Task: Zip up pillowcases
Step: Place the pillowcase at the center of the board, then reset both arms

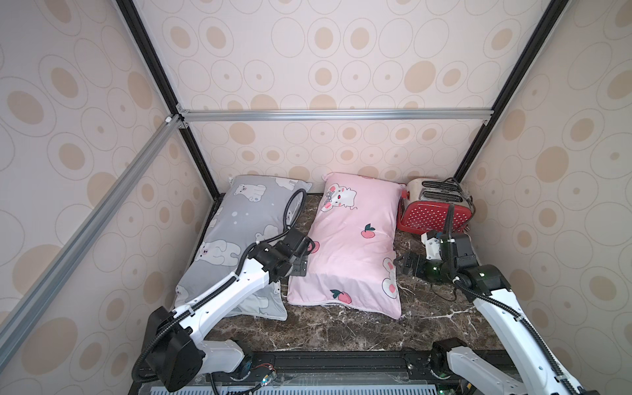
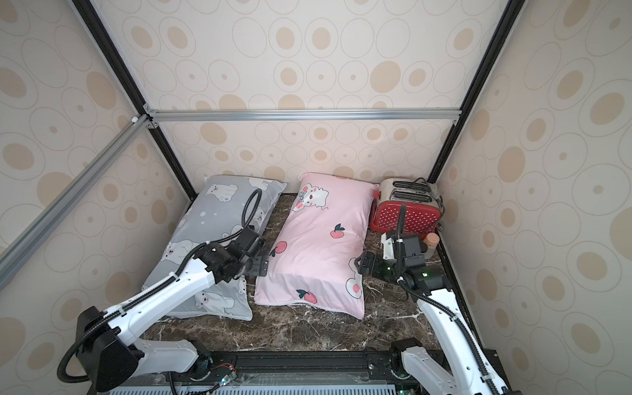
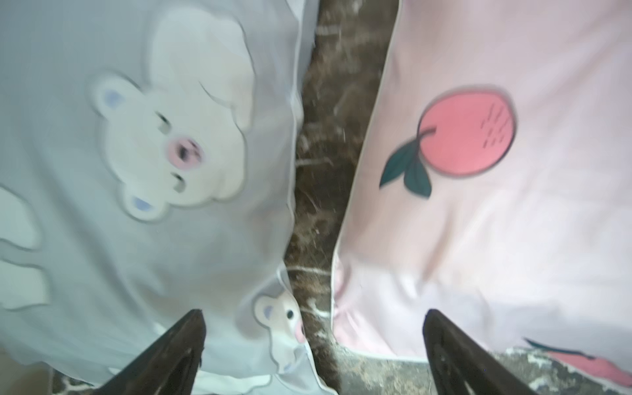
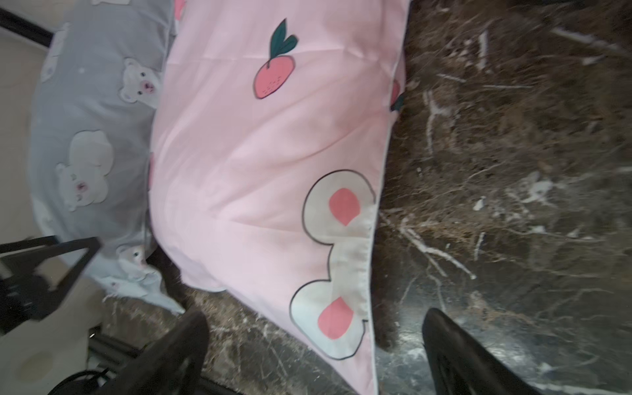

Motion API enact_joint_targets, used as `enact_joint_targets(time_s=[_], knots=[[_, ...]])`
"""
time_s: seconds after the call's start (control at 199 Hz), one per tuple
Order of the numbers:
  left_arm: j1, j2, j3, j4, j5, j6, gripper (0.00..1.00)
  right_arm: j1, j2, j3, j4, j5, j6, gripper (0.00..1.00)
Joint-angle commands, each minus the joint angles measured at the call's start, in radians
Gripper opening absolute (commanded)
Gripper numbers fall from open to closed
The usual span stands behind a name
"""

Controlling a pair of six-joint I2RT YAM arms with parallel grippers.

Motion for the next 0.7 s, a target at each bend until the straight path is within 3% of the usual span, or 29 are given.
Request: enact_joint_targets(time_s=[0.0,0.096,0.181,0.372,0.483,0.619,0.699], knots=[[0.055,-0.008,-0.026,0.06,-0.211,0.134,0.99,-0.007,0.036,-0.053,0.176,0.403,-0.056,1.0],[0.114,-0.017,-0.115,0.209,-0.341,0.187,0.99,-0.01,0.077,-0.152,0.414,0.603,-0.177,1.0],[0.181,-0.046,-0.241,0.436,-0.401,0.263,0.99,-0.026,0.144,-0.222,0.595,0.672,-0.301,1.0],[0.374,-0.049,-0.449,0.837,-0.246,0.372,0.99,-0.034,0.319,-0.344,0.947,0.65,-0.378,1.0],[0.439,-0.02,-0.538,1.056,-0.156,0.431,0.99,-0.036,0.4,-0.406,1.154,0.638,-0.401,1.0],[0.52,0.046,-0.609,1.251,-0.034,0.413,0.99,-0.038,0.479,-0.464,1.393,0.644,-0.459,1.0],[0.566,0.1,-0.643,1.358,0.019,0.39,0.99,-0.059,0.494,-0.49,1.46,0.569,-0.436,1.0]])
